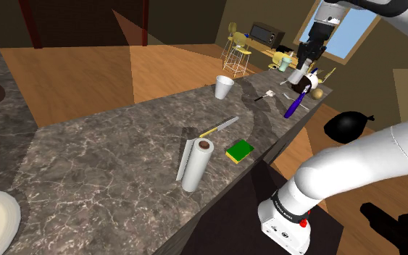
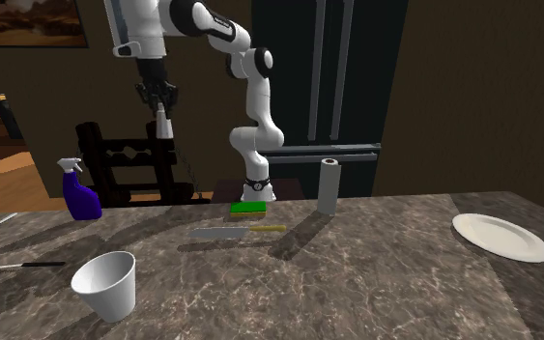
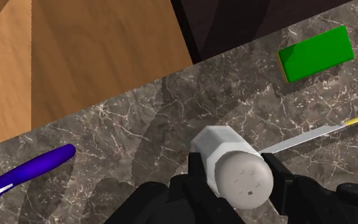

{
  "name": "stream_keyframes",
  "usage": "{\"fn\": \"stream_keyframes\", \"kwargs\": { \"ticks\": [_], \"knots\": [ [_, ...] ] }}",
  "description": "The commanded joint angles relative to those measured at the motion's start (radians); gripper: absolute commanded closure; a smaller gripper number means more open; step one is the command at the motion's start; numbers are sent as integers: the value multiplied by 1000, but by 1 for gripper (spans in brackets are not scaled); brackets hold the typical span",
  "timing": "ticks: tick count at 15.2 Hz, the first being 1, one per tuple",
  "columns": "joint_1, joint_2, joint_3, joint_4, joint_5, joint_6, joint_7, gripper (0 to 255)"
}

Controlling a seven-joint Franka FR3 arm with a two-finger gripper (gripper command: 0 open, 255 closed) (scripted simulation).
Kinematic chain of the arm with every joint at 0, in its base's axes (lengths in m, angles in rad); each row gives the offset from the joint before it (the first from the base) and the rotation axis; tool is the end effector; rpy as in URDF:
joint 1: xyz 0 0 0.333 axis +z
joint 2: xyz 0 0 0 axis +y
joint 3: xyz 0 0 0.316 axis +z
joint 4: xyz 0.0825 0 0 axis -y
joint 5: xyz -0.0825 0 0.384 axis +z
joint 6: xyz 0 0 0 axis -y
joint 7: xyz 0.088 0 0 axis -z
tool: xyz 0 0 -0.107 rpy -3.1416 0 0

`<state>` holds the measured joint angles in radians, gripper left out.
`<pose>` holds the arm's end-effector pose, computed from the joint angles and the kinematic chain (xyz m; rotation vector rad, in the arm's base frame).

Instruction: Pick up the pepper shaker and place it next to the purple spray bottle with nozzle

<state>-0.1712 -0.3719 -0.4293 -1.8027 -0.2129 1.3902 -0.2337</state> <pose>0.3150 -0.2950 0.6641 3.0611 -0.5662 -0.1412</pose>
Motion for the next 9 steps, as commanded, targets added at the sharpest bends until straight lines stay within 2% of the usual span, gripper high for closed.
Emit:
{"fn": "stream_keyframes", "kwargs": {
  "ticks": [1,5,9],
  "knots": [
    [-11,27,-41,27,-6,7,-56,255],
    [-31,119,-134,116,6,21,-177,255],
    [-61,242,-233,229,53,30,-311,255]
  ]
}}
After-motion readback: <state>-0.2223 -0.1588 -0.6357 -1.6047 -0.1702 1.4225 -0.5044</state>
